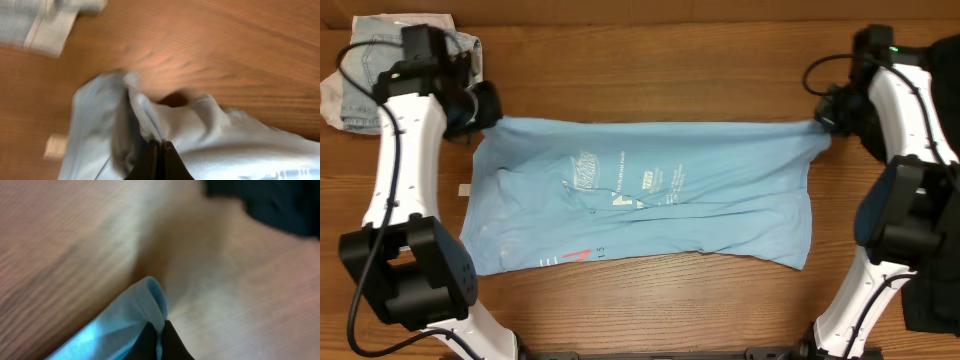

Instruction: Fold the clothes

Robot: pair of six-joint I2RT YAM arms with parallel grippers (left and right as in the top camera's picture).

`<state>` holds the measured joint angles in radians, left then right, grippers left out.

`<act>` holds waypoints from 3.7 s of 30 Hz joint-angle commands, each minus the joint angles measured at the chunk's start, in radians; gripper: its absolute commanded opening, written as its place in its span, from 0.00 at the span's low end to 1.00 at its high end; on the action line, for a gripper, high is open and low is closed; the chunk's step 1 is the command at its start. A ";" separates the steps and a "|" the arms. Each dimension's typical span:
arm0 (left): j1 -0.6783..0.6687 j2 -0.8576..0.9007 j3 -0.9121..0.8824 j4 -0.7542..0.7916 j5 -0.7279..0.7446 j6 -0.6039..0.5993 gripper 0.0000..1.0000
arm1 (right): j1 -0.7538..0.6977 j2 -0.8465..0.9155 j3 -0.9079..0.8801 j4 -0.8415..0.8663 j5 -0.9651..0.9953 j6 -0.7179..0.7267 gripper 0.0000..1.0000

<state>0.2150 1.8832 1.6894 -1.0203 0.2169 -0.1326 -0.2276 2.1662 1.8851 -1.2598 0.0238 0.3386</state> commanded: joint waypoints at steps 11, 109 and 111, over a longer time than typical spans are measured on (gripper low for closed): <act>0.121 -0.014 0.000 -0.136 0.154 0.069 0.04 | -0.098 -0.070 0.027 -0.146 -0.188 -0.058 0.04; -0.288 -0.071 -0.405 -0.026 -0.091 -0.074 0.04 | 0.171 -0.325 -0.514 0.016 -0.154 0.044 0.13; -0.285 -0.019 -0.405 -0.026 -0.091 -0.074 0.04 | 0.174 -0.325 -0.560 0.053 -0.153 0.055 0.13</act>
<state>-0.0750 1.7863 1.2888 -1.0462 0.1543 -0.1684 -0.0563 1.8652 1.3804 -1.2339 -0.1272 0.3557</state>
